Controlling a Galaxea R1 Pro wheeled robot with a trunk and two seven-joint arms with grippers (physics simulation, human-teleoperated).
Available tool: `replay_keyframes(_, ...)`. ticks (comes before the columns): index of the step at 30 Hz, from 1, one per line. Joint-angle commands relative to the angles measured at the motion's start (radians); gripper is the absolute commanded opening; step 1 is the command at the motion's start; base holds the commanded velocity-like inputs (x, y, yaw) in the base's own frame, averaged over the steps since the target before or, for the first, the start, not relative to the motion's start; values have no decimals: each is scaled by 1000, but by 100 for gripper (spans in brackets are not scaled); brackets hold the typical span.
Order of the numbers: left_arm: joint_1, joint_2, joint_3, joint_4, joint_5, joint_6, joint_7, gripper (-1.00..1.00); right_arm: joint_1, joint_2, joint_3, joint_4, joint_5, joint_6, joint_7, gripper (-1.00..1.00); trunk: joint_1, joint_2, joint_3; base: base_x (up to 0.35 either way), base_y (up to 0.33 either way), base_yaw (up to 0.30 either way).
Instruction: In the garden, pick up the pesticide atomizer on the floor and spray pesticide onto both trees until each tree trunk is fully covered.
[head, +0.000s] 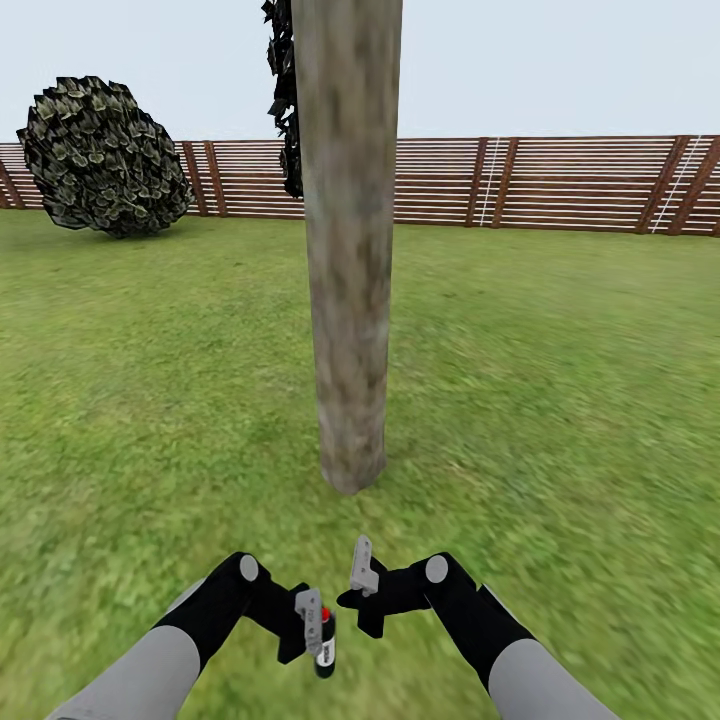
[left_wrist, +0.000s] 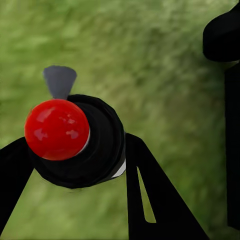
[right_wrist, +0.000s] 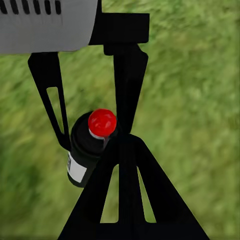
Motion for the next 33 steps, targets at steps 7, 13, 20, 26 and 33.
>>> replay_keyframes(7,0,0,-1,0,24,-1,0,-100,0,0,0,0,0,0,0,-100,0,0,0,0,0,0)
replay_keyframes(13,0,0,-1,-1,26,-1,0,-100,0,0,0,0,0,0,0,-100,0,0,0,0,0,0)
replay_keyframes(20,0,-1,0,0,28,-2,0,-100,0,0,0,0,0,0,0,-100,0,0,0,0,0,0)
replay_keyframes(26,0,-7,0,0,28,-2,0,-100,0,0,-1,0,0,0,0,-100,0,0,0,0,0,0)
replay_keyframes(33,0,-8,0,-1,28,-2,1,-100,0,0,-1,0,0,0,0,-100,0,0,0,0,0,0)
